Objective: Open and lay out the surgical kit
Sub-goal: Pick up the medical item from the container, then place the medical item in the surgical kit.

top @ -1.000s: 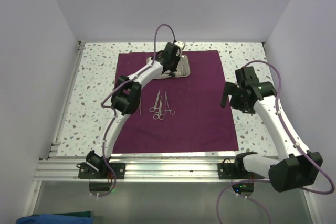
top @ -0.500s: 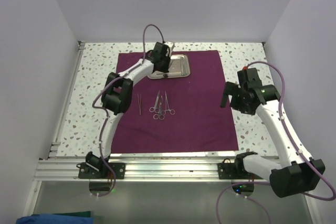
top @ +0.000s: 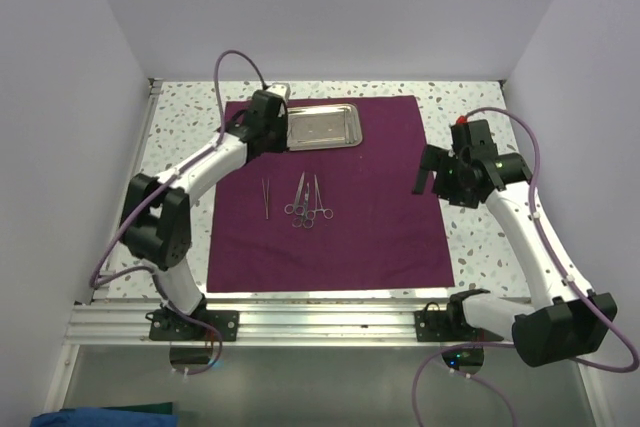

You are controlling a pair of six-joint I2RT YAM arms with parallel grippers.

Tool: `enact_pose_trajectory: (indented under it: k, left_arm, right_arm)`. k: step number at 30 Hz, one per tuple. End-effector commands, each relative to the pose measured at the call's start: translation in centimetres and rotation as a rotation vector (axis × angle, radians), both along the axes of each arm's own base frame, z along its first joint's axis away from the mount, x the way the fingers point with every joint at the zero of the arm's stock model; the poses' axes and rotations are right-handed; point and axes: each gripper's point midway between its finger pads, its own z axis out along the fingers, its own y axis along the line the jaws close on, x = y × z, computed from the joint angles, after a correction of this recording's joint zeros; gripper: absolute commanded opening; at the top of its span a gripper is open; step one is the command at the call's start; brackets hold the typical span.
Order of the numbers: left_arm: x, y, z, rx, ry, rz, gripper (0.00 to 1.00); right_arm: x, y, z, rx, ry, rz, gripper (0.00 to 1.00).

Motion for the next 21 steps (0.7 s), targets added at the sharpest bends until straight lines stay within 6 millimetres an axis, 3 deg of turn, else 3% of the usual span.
enact_pose_trajectory:
  k: [1,7,13,17,19,20,21]
  left_arm:
    - [-3.6,2.4,-0.1,-0.010,0.003,0.093,0.00]
    - [-9.1,4.6,-2.5,-0.003,0.053,0.134,0.00]
    - [-12.2,5.8,-4.8,-0.002,0.099,0.173,0.00]
    - [-13.1,6.0,-5.9,-0.011,0.117,0.183,0.00]
    - [-13.3,6.0,-6.4,-0.008,0.126,0.183,0.09]
    - [-13.3,6.0,-6.5,-0.006,0.128,0.182,0.21]
    - [-13.2,6.0,-6.5,-0.004,0.130,0.179,0.26]
  right_arm:
    - [2.1,1.4,2.3,0.045,-0.081,0.031,0.96]
    - [2.5,2.9,2.2,0.082,-0.066,0.066,0.95]
    - [2.6,3.2,2.6,0.077,-0.066,0.080,0.95]
    - [3.3,3.3,3.3,0.066,-0.083,0.082,0.95]
    - [3.6,3.4,3.5,0.066,-0.084,0.084,0.95]
    - [4.2,3.5,3.7,0.065,-0.089,0.085,0.95]
    - [4.5,3.6,3.8,0.064,-0.090,0.085,0.95]
